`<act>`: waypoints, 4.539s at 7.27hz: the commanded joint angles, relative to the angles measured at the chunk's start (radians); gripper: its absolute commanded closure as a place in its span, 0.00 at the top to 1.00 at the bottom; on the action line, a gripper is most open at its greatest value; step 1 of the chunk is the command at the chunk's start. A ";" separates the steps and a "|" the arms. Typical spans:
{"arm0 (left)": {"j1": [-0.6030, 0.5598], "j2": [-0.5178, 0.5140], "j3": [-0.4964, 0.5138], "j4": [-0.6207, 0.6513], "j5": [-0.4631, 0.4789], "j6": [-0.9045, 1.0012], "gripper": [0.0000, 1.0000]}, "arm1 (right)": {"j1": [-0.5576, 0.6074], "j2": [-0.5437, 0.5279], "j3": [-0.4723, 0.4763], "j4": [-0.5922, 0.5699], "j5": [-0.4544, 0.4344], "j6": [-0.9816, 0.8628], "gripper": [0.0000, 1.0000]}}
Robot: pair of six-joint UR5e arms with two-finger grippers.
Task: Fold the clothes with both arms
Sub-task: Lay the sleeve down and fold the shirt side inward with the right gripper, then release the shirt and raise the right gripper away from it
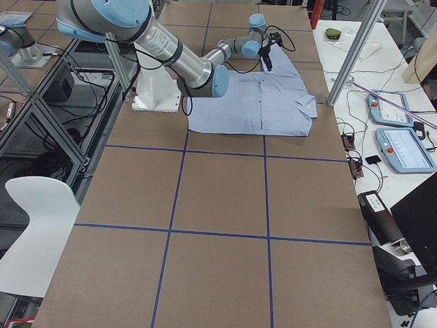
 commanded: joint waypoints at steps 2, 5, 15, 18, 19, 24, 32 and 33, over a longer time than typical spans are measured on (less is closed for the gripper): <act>0.022 -0.015 0.051 -0.153 0.001 -0.147 1.00 | 0.068 -0.128 0.132 -0.061 0.017 0.084 1.00; 0.030 -0.036 0.052 -0.159 0.001 -0.166 1.00 | 0.182 -0.293 0.205 -0.060 0.037 0.123 0.99; 0.035 -0.064 0.039 -0.154 0.000 -0.187 1.00 | 0.268 -0.366 0.036 0.027 -0.053 0.043 0.83; 0.035 -0.064 0.036 -0.154 0.001 -0.187 1.00 | 0.268 -0.366 0.020 0.054 -0.050 0.043 0.43; 0.035 -0.064 0.036 -0.154 0.001 -0.187 1.00 | 0.267 -0.366 -0.007 0.088 -0.048 0.045 0.43; 0.035 -0.064 0.038 -0.154 0.001 -0.187 1.00 | 0.273 -0.365 -0.009 0.093 -0.045 0.045 0.00; 0.035 -0.067 0.036 -0.154 0.000 -0.190 1.00 | 0.328 -0.432 0.046 0.139 0.001 -0.030 1.00; 0.041 -0.070 0.036 -0.157 0.001 -0.224 1.00 | 0.335 -0.429 0.048 0.137 0.008 -0.056 1.00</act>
